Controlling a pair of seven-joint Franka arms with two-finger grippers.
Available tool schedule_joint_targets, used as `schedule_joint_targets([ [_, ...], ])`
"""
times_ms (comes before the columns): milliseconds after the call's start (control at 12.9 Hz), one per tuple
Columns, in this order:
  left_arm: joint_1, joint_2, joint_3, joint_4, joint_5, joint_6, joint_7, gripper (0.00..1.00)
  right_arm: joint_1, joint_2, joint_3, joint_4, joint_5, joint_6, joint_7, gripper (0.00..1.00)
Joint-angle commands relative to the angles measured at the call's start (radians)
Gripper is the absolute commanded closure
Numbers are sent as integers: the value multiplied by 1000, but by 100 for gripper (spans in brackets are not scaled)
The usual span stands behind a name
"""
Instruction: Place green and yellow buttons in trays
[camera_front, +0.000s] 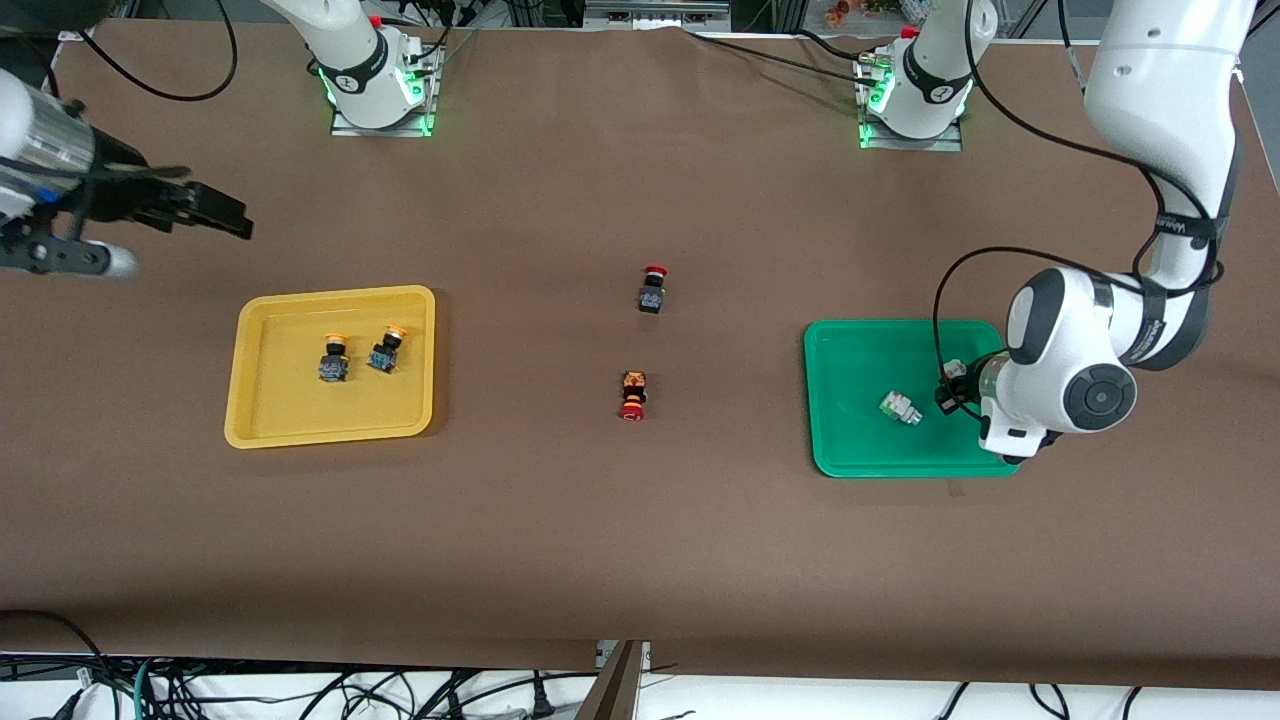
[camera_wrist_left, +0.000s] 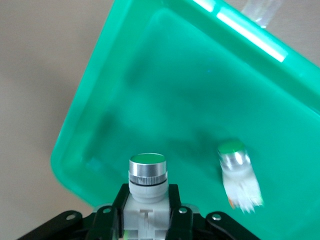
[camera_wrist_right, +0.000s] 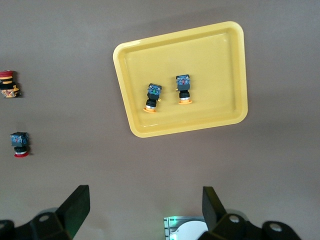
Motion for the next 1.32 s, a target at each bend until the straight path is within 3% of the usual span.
schedule_joint_targets([
  [0, 9, -30, -15, -4, 19, -6, 40, 0, -38, -60, 36, -65, -38, 14, -38, 1],
  [311, 7, -218, -24, 40, 19, -54, 96, 0, -25, -44, 39, -36, -53, 20, -64, 1],
  [466, 9, -247, -22, 115, 18, -117, 295, 0, 4, -30, 39, -25, -89, 20, -55, 0],
  [699, 33, -249, -16, 305, 2, -348, 602, 0, 21, -18, 39, -23, -89, 21, -53, 1],
  [854, 56, -287, -13, 350, -5, -431, 756, 0, 19, -18, 36, -23, -87, 26, -62, 1],
  [932, 31, -354, 11, 312, -7, -433, 788, 0, 19, -18, 36, -23, -86, 26, -62, 0],
  [1087, -101, -534, 126, 128, -28, -362, 790, 0, 19, -18, 36, -23, -86, 26, -62, 0],
  [1243, -114, -640, 158, 8, -41, -306, 761, 0, 21, -18, 36, -23, -84, 26, -64, 1],
])
